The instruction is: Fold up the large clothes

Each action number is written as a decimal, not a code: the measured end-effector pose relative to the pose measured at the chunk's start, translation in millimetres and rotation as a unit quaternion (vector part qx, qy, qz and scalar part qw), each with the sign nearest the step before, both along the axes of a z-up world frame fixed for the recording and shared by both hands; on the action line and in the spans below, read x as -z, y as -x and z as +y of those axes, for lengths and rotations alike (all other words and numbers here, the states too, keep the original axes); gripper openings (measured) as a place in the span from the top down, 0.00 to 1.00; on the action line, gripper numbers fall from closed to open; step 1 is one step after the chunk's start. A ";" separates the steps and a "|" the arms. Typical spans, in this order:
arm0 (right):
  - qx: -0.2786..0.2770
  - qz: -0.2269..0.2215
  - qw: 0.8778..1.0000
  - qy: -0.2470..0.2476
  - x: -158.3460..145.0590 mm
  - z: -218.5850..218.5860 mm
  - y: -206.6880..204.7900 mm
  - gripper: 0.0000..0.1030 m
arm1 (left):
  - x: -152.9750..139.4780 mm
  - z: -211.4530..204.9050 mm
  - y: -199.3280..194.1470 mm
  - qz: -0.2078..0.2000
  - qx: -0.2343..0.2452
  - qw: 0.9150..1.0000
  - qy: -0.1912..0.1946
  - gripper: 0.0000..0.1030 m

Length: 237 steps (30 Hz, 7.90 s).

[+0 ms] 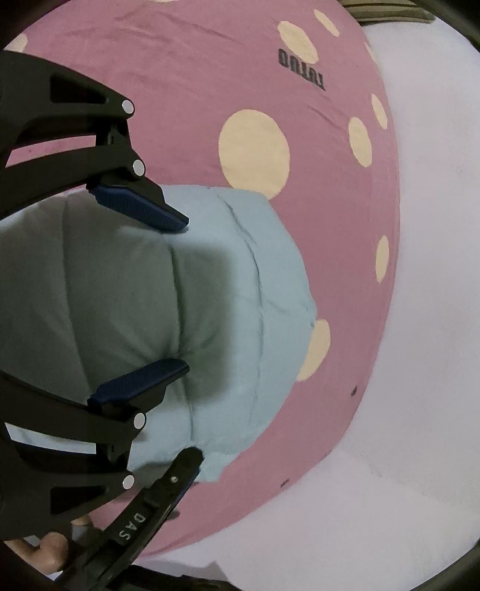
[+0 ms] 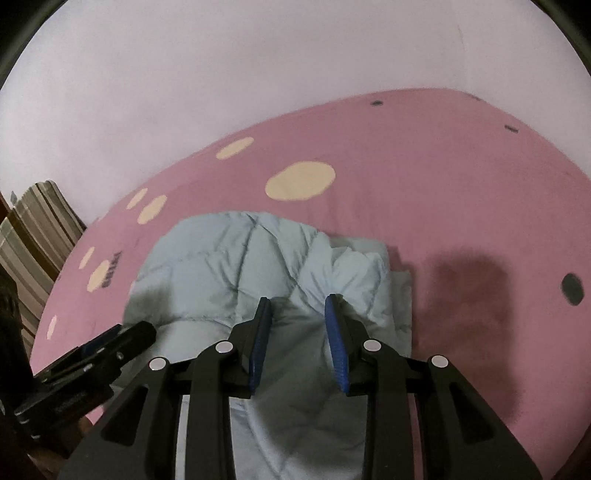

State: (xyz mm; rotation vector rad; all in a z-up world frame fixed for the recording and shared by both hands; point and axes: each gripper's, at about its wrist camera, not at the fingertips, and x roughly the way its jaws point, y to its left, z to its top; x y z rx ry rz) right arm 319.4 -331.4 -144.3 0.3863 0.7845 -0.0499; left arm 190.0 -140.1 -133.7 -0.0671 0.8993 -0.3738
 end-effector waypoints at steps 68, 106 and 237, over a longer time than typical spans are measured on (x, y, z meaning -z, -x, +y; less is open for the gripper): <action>0.086 -0.018 0.982 -0.170 14.7 -67.6 63.3 0.31 | 30.9 107.0 -10.8 0.112 -0.094 0.973 0.176 0.14; 0.001 -0.012 0.954 -0.299 76.0 -25.9 46.3 0.60 | 69.3 61.0 -8.0 0.171 -0.023 0.949 0.265 0.44; -0.123 0.041 0.917 -0.376 97.2 88.0 3.6 0.72 | 74.2 196.4 11.3 0.095 -0.069 0.970 0.211 0.34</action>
